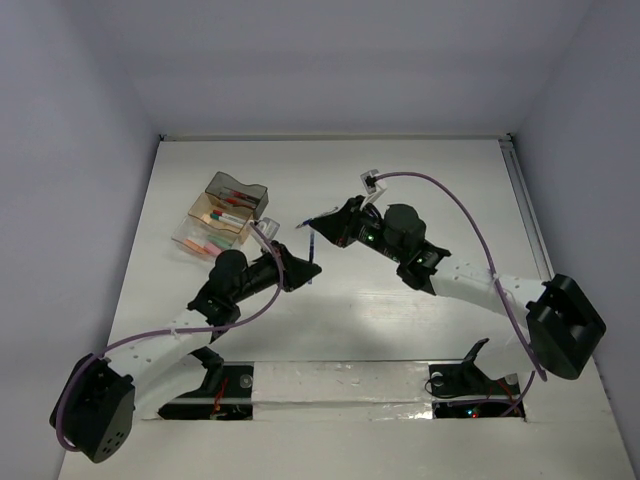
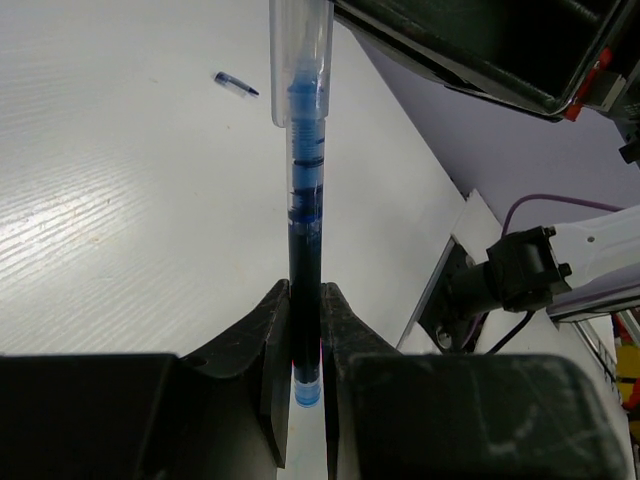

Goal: Sort the stationery into containers
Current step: Close the pen cap on the pen.

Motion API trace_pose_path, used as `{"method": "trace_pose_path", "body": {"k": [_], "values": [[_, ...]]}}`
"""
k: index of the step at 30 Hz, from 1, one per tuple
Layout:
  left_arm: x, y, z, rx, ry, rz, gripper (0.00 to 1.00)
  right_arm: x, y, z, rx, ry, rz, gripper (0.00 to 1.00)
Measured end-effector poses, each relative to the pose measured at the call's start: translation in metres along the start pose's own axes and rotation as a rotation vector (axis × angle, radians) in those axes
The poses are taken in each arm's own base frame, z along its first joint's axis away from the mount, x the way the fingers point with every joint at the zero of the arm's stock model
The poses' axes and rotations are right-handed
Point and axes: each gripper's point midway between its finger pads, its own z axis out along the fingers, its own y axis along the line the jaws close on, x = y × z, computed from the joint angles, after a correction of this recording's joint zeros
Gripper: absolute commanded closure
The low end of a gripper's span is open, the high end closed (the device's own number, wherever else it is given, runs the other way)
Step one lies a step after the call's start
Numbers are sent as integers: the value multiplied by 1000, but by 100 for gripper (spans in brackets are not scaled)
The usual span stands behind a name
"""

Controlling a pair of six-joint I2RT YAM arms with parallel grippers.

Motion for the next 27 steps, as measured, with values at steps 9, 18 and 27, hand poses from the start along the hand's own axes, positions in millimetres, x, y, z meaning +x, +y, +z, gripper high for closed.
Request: {"method": "trace_pose_path", "body": {"k": [9,18,27], "values": [[6,-1,-5,-29,62,2,100,10,0,-3,-25,50,17,100],[21,4,-8,-70,154,-5,100,30,-4,-8,-20,45,60,100],[30,7,-12,-111,221,-21,100,43,-9,-10,17,27,97,100]]}}
